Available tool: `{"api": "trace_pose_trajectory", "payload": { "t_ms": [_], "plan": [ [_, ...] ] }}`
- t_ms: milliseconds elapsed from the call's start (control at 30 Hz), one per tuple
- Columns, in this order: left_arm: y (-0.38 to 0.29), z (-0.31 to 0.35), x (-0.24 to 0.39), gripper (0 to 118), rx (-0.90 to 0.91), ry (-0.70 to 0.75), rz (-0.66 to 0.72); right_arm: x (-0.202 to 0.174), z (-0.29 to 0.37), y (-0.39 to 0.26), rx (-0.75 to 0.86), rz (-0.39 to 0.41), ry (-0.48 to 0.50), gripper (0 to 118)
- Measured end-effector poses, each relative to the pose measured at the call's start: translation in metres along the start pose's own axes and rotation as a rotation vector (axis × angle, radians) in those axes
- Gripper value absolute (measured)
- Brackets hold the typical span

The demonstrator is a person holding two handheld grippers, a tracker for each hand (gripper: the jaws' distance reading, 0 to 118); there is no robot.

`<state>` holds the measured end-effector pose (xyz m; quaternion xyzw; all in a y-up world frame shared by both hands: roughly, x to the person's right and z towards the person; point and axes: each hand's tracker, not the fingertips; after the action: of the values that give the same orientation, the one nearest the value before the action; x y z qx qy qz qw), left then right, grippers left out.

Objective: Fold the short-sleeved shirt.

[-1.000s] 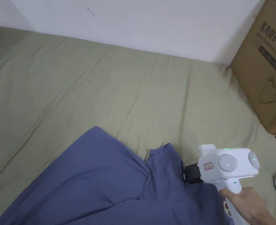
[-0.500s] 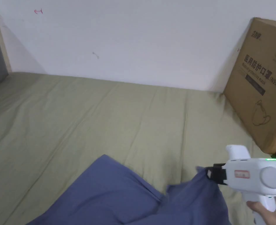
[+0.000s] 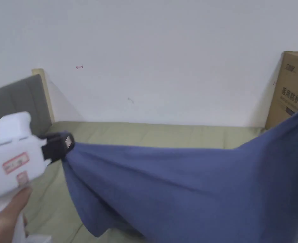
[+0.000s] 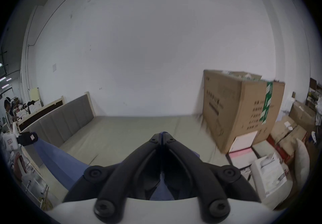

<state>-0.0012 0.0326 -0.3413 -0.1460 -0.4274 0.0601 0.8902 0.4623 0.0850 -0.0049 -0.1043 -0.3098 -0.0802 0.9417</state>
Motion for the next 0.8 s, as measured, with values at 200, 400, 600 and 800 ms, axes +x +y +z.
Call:
{"api": "trace_pose_trajectory", "payload": {
  "t_ms": [200,400,600,800],
  "plan": [
    [0.080,-0.043,0.016,4,0.055,0.029,-0.113,-0.017,-0.025,0.073,0.072,0.034,-0.077,1],
    [0.133,-0.088,0.019,4,0.074,0.067,-0.156,-0.038,-0.071,0.131,0.110,0.061,-0.113,1],
    [0.166,-0.133,0.015,4,0.088,0.114,-0.161,-0.052,-0.125,0.169,0.122,0.078,-0.145,1],
    [0.158,-0.116,0.016,4,0.110,0.150,-0.166,-0.053,-0.165,0.191,0.148,0.062,-0.172,1]
  ]
}}
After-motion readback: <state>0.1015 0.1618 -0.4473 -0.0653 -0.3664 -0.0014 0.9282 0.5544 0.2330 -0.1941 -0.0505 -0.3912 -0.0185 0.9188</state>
